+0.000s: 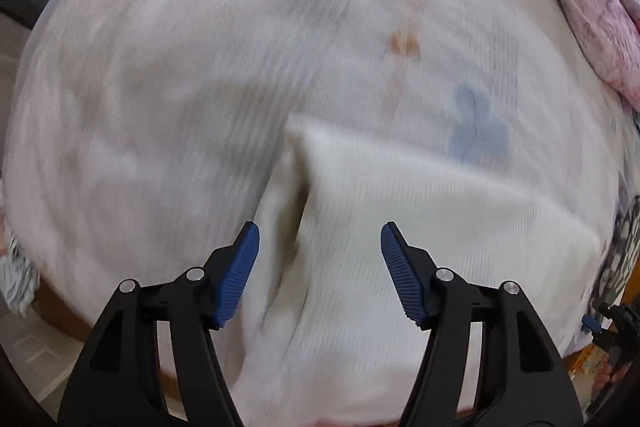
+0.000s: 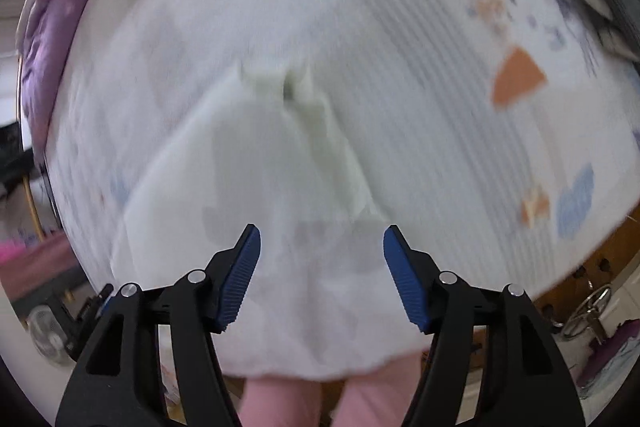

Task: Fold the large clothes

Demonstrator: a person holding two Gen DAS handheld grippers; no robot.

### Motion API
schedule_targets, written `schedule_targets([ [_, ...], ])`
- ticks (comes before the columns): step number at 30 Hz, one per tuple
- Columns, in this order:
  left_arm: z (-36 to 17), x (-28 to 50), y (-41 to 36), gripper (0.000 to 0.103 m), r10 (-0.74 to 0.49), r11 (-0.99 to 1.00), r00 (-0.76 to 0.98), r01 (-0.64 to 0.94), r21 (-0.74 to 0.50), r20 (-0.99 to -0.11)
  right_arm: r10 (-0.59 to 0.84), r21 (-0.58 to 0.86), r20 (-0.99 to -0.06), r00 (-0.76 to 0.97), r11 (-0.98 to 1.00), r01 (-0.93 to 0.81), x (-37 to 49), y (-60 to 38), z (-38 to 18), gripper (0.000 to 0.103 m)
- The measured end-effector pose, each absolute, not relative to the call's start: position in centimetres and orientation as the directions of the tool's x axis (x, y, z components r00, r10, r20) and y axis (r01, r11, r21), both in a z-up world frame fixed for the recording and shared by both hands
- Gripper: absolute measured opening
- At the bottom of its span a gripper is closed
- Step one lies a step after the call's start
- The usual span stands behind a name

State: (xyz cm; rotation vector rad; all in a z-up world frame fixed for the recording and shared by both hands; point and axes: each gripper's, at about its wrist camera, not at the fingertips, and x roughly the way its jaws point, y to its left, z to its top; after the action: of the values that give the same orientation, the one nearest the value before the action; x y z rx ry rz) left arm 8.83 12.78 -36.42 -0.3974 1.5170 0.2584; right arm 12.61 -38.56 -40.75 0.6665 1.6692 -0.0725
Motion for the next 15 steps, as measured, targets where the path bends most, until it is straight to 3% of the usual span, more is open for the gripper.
schedule_targets([
  [2, -38.5, 11.2, 12.2, 0.024, -0.104, 0.927, 0.003, -0.361, -0.098, -0.995, 0.385, 0.314, -0.920, -0.070, 0.832, 0.457, 15.3, -38.2, -42.7, 0.071],
  [4, -40.8, 12.0, 12.5, 0.015, -0.085, 0.931, -0.057, -0.360, -0.059, -0.995, 0.377, 0.287, -0.920, -0.106, 0.833, 0.472, 17.2, -37.2, -44.9, 0.073],
  [5, -41.3, 12.2, 12.6, 0.014, -0.084, 0.923, -0.067, -0.382, -0.052, -0.994, 0.402, 0.307, -0.909, -0.109, 0.825, 0.475, 17.7, -36.8, -45.6, 0.070],
  [6, -41.5, 12.5, 12.9, 0.014, -0.093, 0.902, -0.064, -0.428, -0.057, -0.994, 0.423, 0.333, -0.901, -0.100, 0.819, 0.467, 18.2, -36.0, -46.0, 0.044],
  [7, -41.3, 12.9, 13.0, 0.011, -0.097, 0.889, -0.053, -0.454, -0.063, -0.994, 0.421, 0.336, -0.902, -0.098, 0.825, 0.455, 18.4, -35.4, -45.9, 0.033],
  [8, -40.5, 13.1, 13.3, 0.009, -0.098, 0.878, -0.024, -0.472, -0.075, -0.995, 0.378, 0.304, -0.921, -0.099, 0.853, 0.424, 18.9, -34.5, -45.3, 0.029],
  [9, -39.6, 13.5, 13.5, 0.003, -0.092, 0.877, 0.014, -0.473, -0.088, -0.996, 0.340, 0.284, -0.936, -0.086, 0.878, 0.386, 19.2, -33.7, -44.6, 0.019],
  [12, -36.6, 15.3, 14.8, 0.003, -0.124, 0.868, 0.087, -0.473, -0.150, -0.988, 0.282, 0.245, -0.956, -0.079, 0.918, 0.311, 20.1, -32.2, -42.6, 0.013],
  [15, -35.9, 17.7, 14.9, 0.000, -0.055, 0.895, 0.094, -0.437, -0.091, -0.994, 0.291, 0.251, -0.954, -0.077, 0.911, 0.327, 20.8, -32.1, -41.2, 0.011],
])
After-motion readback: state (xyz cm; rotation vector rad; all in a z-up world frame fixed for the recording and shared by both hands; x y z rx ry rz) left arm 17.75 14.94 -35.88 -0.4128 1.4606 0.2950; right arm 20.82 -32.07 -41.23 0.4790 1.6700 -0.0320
